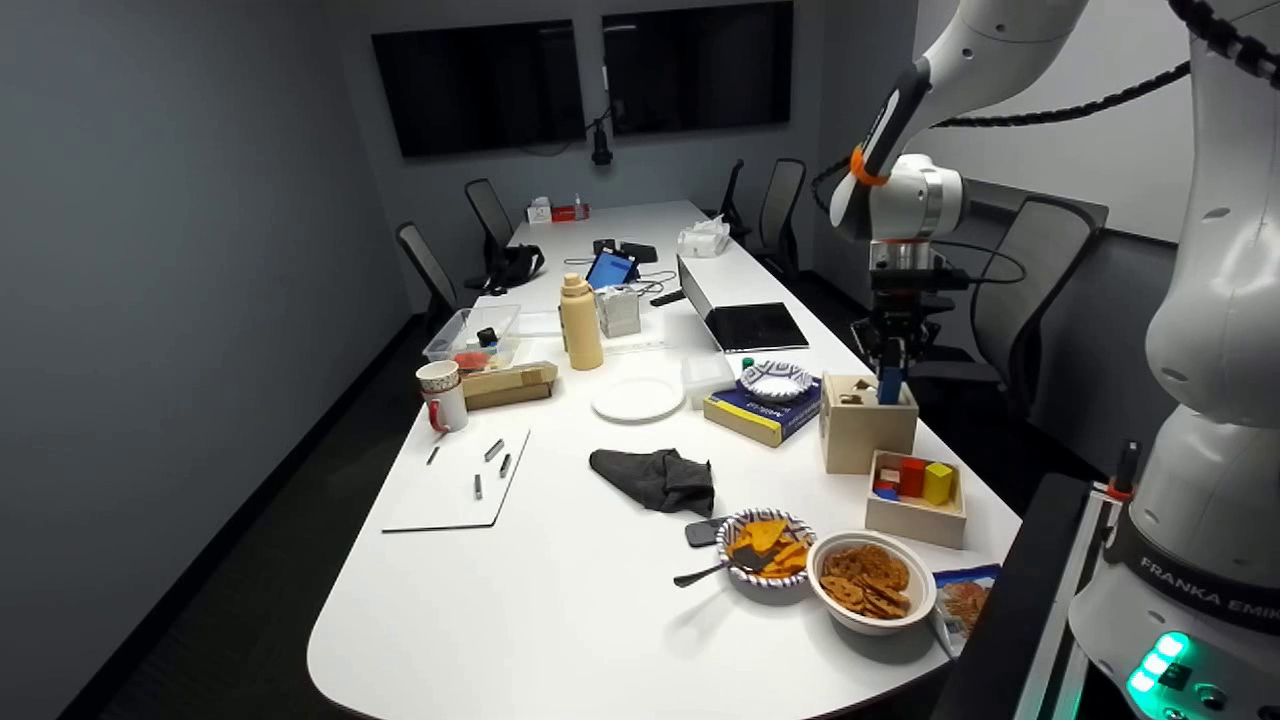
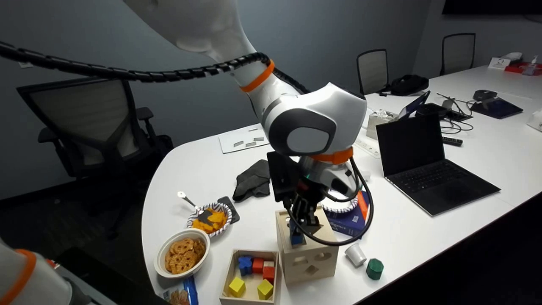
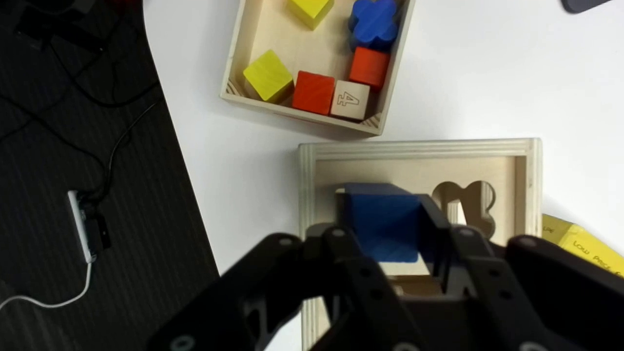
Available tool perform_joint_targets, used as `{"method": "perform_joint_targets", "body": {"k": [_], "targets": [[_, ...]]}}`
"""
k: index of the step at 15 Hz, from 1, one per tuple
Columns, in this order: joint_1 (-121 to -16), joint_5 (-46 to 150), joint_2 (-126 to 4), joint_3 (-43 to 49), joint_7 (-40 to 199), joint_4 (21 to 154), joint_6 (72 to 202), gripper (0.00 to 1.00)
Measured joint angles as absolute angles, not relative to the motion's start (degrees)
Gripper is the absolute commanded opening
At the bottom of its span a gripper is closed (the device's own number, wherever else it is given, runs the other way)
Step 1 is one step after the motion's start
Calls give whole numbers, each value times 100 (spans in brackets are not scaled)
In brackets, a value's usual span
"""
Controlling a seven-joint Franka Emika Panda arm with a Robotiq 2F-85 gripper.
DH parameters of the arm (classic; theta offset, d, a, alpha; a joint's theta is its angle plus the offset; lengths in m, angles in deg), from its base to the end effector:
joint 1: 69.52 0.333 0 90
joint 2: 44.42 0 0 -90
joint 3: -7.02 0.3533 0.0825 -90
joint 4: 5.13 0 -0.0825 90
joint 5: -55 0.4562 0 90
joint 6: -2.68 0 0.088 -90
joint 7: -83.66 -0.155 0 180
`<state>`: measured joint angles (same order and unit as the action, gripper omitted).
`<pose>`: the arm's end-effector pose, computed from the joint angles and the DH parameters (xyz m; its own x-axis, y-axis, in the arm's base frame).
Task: Put the black toy inside the wooden box
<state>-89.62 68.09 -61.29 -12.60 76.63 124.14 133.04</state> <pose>0.4261 -0.3494 0.1505 0.5351 -0.8061 -0.2526 -0.8336 -0.5524 -0.0028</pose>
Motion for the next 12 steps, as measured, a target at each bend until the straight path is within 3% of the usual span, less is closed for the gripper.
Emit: {"method": "perform_joint_targets", "body": {"k": [8, 9, 10, 12], "targets": [[-9062, 6874, -6237, -1249, 7877, 12335, 13306, 10], [-9064, 6874, -6256, -1246, 7888, 12315, 13306, 60], [-9068, 6874, -6275, -1237, 7905, 12296, 13306, 61], [-9074, 6894, -6307, -1203, 7952, 12261, 13306, 74]]}}
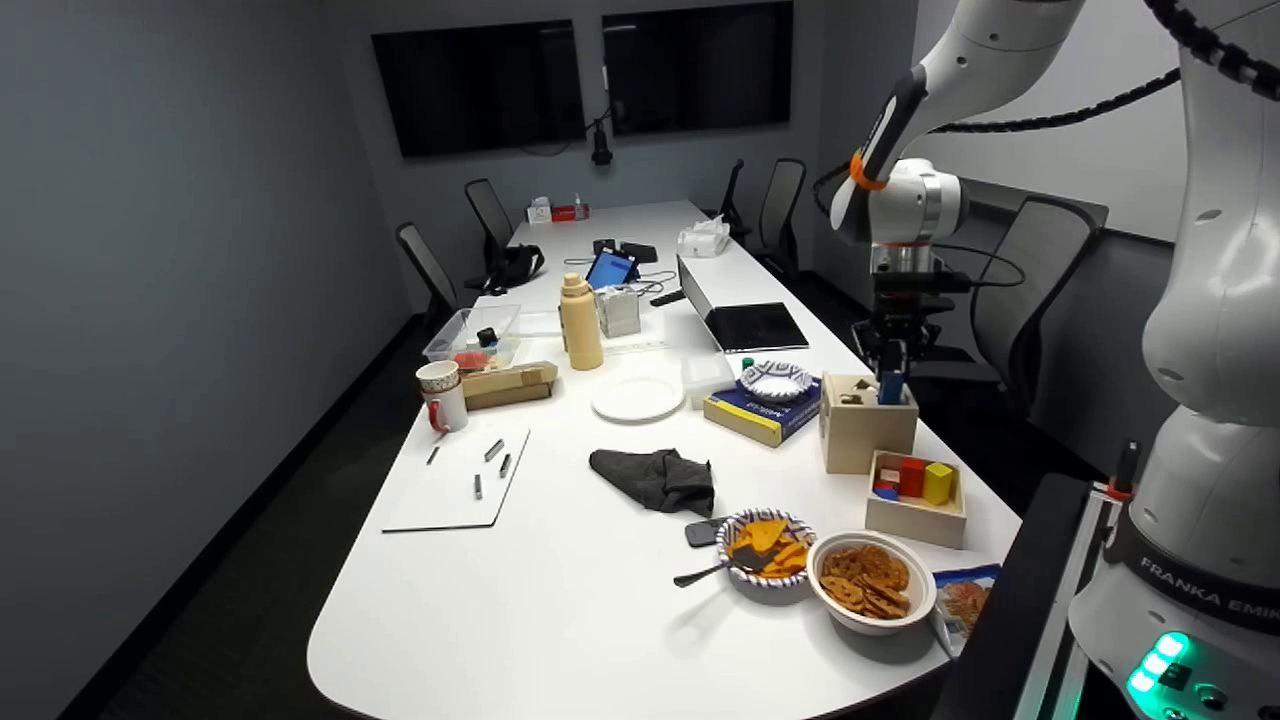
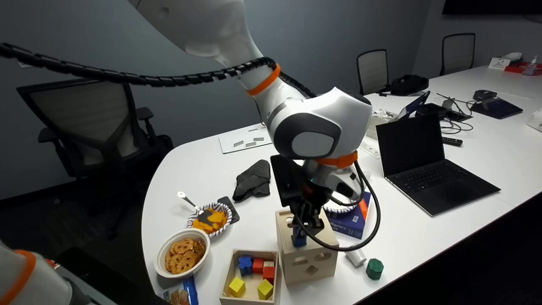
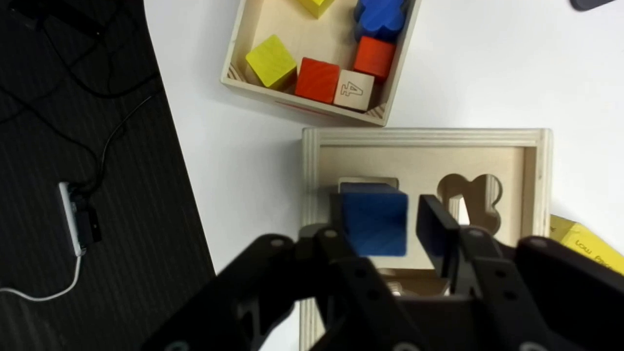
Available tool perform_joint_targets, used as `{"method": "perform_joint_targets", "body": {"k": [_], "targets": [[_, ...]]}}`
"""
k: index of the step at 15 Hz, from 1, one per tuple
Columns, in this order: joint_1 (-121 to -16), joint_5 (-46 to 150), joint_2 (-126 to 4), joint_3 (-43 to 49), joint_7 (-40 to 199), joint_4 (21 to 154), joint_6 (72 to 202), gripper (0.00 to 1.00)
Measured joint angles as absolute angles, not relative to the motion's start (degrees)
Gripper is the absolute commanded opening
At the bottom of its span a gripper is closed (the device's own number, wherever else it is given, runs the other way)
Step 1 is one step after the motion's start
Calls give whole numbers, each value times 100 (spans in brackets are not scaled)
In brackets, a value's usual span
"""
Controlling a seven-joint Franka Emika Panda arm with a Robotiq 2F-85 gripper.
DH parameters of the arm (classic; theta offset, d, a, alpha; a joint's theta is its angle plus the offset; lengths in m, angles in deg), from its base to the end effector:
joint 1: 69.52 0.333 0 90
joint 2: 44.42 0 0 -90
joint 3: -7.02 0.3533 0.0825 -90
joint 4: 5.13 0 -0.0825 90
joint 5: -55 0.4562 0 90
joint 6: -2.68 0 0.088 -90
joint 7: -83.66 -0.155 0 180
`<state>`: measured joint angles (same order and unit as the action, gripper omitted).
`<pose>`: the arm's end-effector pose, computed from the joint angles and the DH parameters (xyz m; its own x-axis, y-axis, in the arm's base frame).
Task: Put the black toy inside the wooden box
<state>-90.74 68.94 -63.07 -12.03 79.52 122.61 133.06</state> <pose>0.4291 -0.3582 0.1436 0.5609 -0.7877 -0.2546 -0.8170 -0.5765 -0.0163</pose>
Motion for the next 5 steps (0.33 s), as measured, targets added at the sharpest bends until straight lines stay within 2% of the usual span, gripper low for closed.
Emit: {"method": "perform_joint_targets", "body": {"k": [3, 5], "targets": [[-9074, 6929, -6323, -1130, 8038, 12224, 13317, 97], [-9074, 6944, -6323, -1090, 8074, 12220, 13321, 100]]}}
